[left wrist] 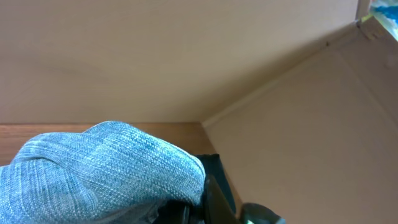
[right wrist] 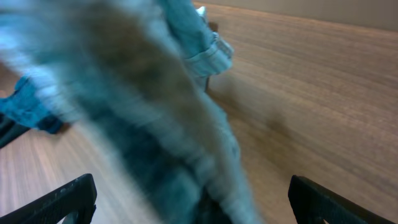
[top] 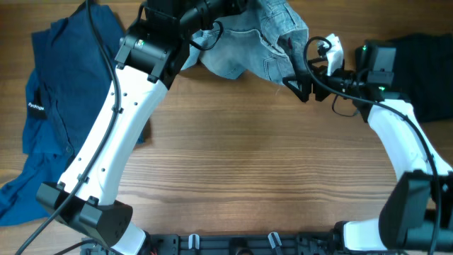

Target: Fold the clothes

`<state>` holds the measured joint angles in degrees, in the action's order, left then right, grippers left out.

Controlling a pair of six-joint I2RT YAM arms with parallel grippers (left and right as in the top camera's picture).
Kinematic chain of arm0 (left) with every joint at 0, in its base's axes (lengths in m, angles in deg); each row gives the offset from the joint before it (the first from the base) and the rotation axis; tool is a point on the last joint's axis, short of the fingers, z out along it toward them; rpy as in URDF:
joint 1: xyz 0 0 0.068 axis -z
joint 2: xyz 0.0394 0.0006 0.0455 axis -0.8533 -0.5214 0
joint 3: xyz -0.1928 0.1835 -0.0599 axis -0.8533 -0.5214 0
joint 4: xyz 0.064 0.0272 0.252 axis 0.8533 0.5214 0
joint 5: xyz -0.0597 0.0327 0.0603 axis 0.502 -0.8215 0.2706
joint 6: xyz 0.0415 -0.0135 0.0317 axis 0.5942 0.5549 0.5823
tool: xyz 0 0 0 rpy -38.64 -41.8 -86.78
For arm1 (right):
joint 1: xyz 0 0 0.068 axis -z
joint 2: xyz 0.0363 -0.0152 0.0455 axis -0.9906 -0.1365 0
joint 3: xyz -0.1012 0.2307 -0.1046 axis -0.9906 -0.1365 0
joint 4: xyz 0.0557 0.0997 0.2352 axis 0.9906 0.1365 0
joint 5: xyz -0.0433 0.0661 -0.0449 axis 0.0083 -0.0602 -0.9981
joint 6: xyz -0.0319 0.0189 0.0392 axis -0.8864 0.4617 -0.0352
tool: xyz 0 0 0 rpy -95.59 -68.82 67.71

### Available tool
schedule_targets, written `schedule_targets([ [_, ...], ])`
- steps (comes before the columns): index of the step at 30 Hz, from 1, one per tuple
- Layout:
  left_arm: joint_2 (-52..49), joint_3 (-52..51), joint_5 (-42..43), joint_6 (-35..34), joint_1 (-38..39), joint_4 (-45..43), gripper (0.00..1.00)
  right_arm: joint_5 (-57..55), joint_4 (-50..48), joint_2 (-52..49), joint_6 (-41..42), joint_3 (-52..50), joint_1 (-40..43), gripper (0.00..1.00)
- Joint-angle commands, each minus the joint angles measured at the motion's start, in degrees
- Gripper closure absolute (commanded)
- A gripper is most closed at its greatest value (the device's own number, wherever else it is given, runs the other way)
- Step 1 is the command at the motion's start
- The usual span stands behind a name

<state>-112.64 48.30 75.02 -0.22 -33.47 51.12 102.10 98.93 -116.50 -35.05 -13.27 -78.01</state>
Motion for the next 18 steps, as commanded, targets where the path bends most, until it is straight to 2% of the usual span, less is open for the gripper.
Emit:
schedule_targets([
  [1,3.17,1.57,3.28,0.9,-0.37,-0.81,0.96,-0.48,-3.8,-3.23,1.49,-0.48,-0.11,0.0],
  [2,3.21,1.57,3.28,0.9,-0.37,-0.63,0.96,-0.5,-4.76,-3.8,2.45,-0.48,-0.11,0.04],
  [3,3.21,1.57,3.3,0.9,-0.37,-0.57,0.96,-0.48,-5.44,-4.07,3.65,-0.48,-0.11,0.16],
  [4,3.21,1.57,3.28,0.9,-0.37,-0.33,0.96,-0.48,-5.73,-4.2,5.16,-0.48,-0.11,0.49],
  [5,3.21,1.57,3.28,0.9,-0.42,-0.17,0.96,-0.5,-5.88,-4.15,6.51,-0.48,-0.11,0.88],
  [6,3.21,1.57,3.26,0.9,-0.52,0.04,0.96,-0.5,-6.49,-4.11,8.5,-0.48,-0.11,0.96],
  [12,4.59,1.57,3.28,0.87,-3.39,1.07,0.96,-0.5,-7.54,2.36,19.08,0.35,-0.11,0.96],
  [18,10.25,1.57,3.65,0.92,-8.85,1.51,0.96,-3.08,-0.87,20.61,21.97,2.95,-0.11,0.96],
])
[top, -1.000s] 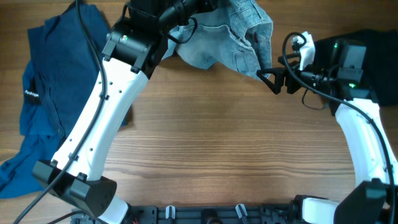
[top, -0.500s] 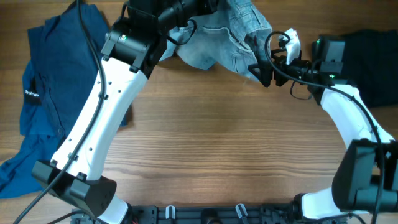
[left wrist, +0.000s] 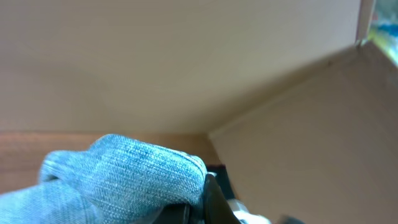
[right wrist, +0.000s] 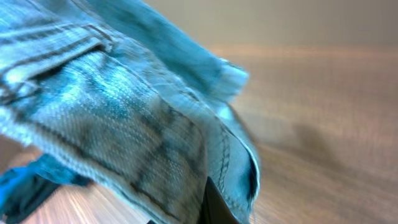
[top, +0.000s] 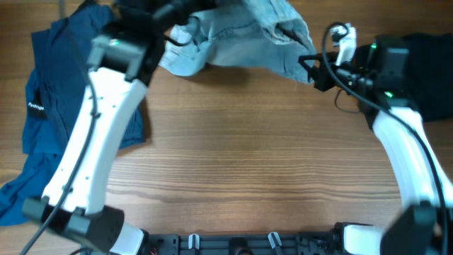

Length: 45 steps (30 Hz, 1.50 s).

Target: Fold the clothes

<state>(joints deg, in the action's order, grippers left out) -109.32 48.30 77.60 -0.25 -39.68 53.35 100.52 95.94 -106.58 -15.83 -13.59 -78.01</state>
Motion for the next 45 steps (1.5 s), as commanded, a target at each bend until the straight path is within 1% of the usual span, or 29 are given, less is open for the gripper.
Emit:
schedule_targets([
  [1,7.98,1.57,1.16,0.94,-2.99,-0.63,0.96,-2.43,3.78,13.49,2.73,3.98,-0.11,0.96],
  [4,12.31,1.57,1.14,1.77,-3.37,0.61,0.96,-5.22,10.25,22.73,2.71,6.86,-0.11,0.96],
  [7,17.97,1.57,1.09,3.34,-3.39,4.42,0.96,-9.35,16.94,30.42,2.45,9.68,-0.11,0.96],
  [10,23.17,1.57,-0.74,7.19,-3.37,10.84,0.96,-14.73,25.03,35.89,2.49,13.07,-0.11,0.96],
  [12,26.67,1.57,-5.44,7.23,-3.39,17.9,0.96,-18.1,30.77,37.42,2.49,15.45,-0.11,0.96],
  [14,29.16,1.57,-10.84,8.96,-3.37,24.87,0.96,-20.98,36.61,37.48,2.49,17.25,-0.11,0.96],
  [18,30.1,1.55,-20.72,8.92,-3.37,38.38,0.96,-27.17,46.47,35.08,3.67,17.51,-0.11,0.96],
  [21,26.56,1.42,-23.82,8.9,-3.37,47.17,0.96,-31.47,50.86,30.01,3.54,17.49,-0.11,0.96],
  [23,22.21,1.4,-23.87,8.9,-3.37,50.47,0.96,-31.76,51.41,25.97,2.84,17.49,-0.11,0.96],
  [26,16.13,1.4,-23.87,8.9,-3.37,52.63,0.96,-31.74,50.4,19.54,2.03,17.49,-0.11,0.96],
  [29,7.74,1.4,-23.91,8.9,-3.37,53.0,0.96,-31.69,47.45,12.76,1.14,17.49,-0.13,0.95],
  [33,-4.48,1.4,-26.1,8.92,-3.37,48.96,0.96,-28.7,38.93,2.78,0.59,17.49,-0.22,0.96],
  [36,-12.83,1.4,-27.54,8.92,-3.39,41.44,0.96,-26.51,29.22,-5.66,0.55,17.49,-1.55,0.96],
  [37,-14.23,1.4,-27.76,8.92,-3.39,39.67,0.96,-26.53,25.92,-8.2,0.55,17.49,-2.21,0.96],
  [40,-21.24,1.4,-28.44,8.96,-3.39,27.89,0.96,-26.56,12.33,-17.07,0.55,17.49,-4.92,0.96],
  [42,-23.89,1.4,-29.27,9.09,-3.39,20.15,0.96,-26.58,4.15,-21.27,0.61,17.49,-6.1,0.96],
  [43,-25.07,1.4,-29.33,10.05,-3.39,15.37,0.88,-26.58,-0.17,-23.19,0.87,17.49,-6.58,0.96],
  [44,-25.66,1.4,-29.33,10.21,-3.37,12.11,0.59,-26.58,-3.5,-24.63,1.03,17.49,-6.95,0.8],
  [45,-26.03,1.4,-29.33,10.21,-3.37,9.51,0.24,-26.58,-5.68,-25.49,1.4,17.49,-7.19,0.32],
])
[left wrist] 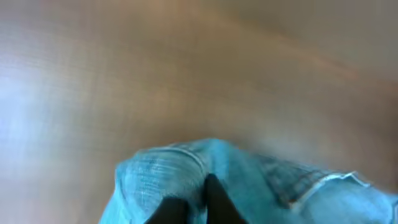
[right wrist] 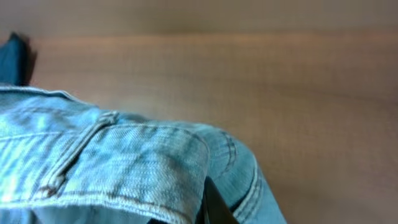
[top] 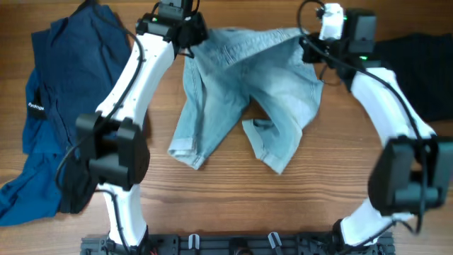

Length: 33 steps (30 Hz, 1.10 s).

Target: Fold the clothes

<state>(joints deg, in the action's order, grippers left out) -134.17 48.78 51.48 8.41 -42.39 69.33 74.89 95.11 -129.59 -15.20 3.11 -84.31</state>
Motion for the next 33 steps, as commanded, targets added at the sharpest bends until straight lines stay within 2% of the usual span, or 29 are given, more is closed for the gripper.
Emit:
schedule_targets([
  [1,-1.22,0.92,-3.21,1.55,-0.66,-8.92,0.06,-0.94,-6.54,-2.99,1.99,0.79,-0.9,0.0],
  [2,-1.11,0.96,-3.21,1.57,-0.66,-10.36,0.0,-0.92,-7.26,-2.95,3.52,0.79,-0.9,0.0],
  [8,2.4,1.05,-2.12,1.57,-0.66,-8.87,0.0,0.85,-2.95,3.43,4.59,0.81,-0.83,0.0],
  [12,3.65,1.05,5.22,1.57,-0.55,-4.02,0.0,0.79,5.05,8.13,3.98,0.81,-0.85,0.0],
  [14,3.65,1.05,8.41,1.62,-0.55,0.57,0.0,0.81,11.89,9.44,3.96,0.81,-0.85,0.0],
  [18,3.98,1.05,9.44,4.57,-0.55,13.84,0.0,0.24,29.05,9.6,4.46,0.7,-0.83,0.0],
  [22,4.15,1.05,9.44,7.48,-0.66,27.15,0.0,-1.38,39.6,9.51,13.16,-2.47,-0.85,0.0],
  [25,4.15,1.05,9.42,9.07,-0.66,36.17,0.0,-1.36,40.81,9.51,18.16,-7.63,-0.85,0.0],
  [28,4.15,1.05,9.84,9.35,-0.24,40.15,0.02,-0.72,40.41,9.53,18.1,-11.47,-0.85,0.02],
  [31,4.15,1.05,15.17,16.2,2.12,41.94,0.06,-0.72,40.68,9.53,17.64,-13.38,-0.85,0.02],
  [33,4.15,1.05,15.17,19.15,5.44,42.6,0.06,-0.72,40.46,9.79,16.83,-13.38,-0.83,0.02],
])
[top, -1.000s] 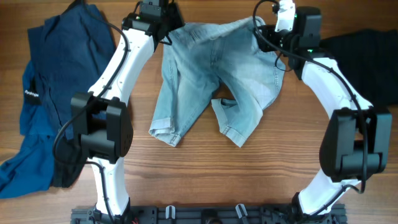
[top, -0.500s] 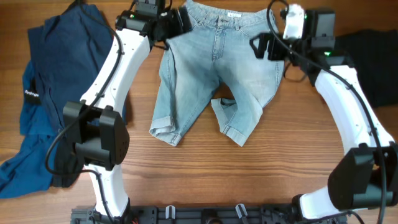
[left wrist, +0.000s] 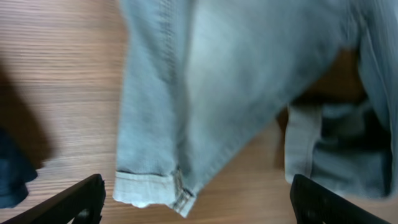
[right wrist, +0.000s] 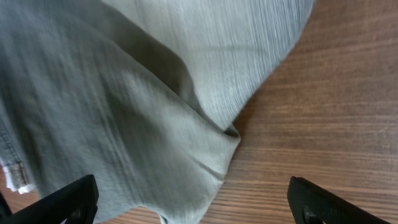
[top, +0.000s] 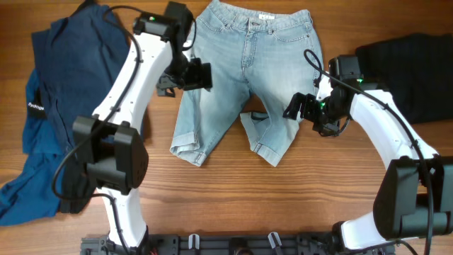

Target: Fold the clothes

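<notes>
Light-blue denim shorts point(top: 244, 64) lie spread flat at the back middle of the table, waistband point(top: 256, 19) far, both legs pointing toward me. The left leg's cuff point(left wrist: 149, 185) lies flat. The right leg's inner cuff point(top: 253, 126) is turned over on itself. My left gripper point(top: 190, 76) hovers open over the outer edge of the left leg; in the left wrist view the left gripper point(left wrist: 198, 206) holds nothing. My right gripper point(top: 306, 112) is open at the right leg's outer edge, and the right gripper point(right wrist: 199, 202) holds nothing above denim point(right wrist: 124, 112) and wood.
A dark blue garment point(top: 64, 92) lies crumpled along the left side. A black garment point(top: 410, 64) lies at the right back. Bare wooden tabletop point(top: 226, 198) stretches in front of the shorts.
Both grippers were shut on the waistband corners at the back edge. Now both are open and stand nearer to me beside the legs. The waistband lies flat and spread.
At first both grippers held the shorts bunched in the air at the back. Then the shorts were stretched wider between them. Later the legs lay on the table with the waistband still held. Now the shorts lie released and flat.
</notes>
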`<state>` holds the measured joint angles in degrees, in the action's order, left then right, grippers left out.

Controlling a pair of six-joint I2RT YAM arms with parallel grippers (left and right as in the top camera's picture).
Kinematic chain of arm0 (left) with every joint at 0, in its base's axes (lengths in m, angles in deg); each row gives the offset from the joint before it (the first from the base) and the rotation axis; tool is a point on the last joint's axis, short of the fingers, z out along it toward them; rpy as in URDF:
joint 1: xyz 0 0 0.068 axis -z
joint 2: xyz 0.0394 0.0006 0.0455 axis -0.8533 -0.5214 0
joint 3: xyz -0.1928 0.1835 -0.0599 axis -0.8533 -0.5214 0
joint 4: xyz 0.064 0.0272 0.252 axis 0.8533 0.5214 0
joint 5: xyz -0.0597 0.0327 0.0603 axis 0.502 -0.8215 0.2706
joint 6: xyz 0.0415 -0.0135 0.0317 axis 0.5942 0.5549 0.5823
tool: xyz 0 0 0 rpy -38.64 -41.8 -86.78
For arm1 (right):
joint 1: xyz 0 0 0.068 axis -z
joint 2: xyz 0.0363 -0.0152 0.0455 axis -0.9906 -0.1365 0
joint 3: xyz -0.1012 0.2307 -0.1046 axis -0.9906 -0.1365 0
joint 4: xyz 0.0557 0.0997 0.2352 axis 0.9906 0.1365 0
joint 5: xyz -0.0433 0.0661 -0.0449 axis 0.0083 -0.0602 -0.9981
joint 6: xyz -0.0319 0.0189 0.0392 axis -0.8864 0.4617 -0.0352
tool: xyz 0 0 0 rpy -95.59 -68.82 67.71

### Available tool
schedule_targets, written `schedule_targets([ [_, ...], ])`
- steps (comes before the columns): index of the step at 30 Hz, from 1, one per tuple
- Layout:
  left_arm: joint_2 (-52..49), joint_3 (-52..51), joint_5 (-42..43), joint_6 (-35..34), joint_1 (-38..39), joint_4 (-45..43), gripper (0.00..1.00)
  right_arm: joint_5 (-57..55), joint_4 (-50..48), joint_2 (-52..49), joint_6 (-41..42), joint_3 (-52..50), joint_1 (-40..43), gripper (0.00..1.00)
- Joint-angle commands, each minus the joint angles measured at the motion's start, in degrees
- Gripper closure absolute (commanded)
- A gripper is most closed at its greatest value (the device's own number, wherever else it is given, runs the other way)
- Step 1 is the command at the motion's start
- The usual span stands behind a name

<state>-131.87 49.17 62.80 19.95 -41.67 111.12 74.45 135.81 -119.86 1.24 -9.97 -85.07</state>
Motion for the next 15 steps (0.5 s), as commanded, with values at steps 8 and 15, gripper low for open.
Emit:
schedule_targets([
  [8,1.64,0.48,0.83,10.95,16.85,-1.22,0.27,0.17,-3.28,6.84,-0.96,1.95,4.92,0.02],
  [15,1.49,-1.62,2.19,10.54,20.68,-4.7,0.35,2.82,-6.49,13.2,-3.02,2.73,16.46,0.02],
])
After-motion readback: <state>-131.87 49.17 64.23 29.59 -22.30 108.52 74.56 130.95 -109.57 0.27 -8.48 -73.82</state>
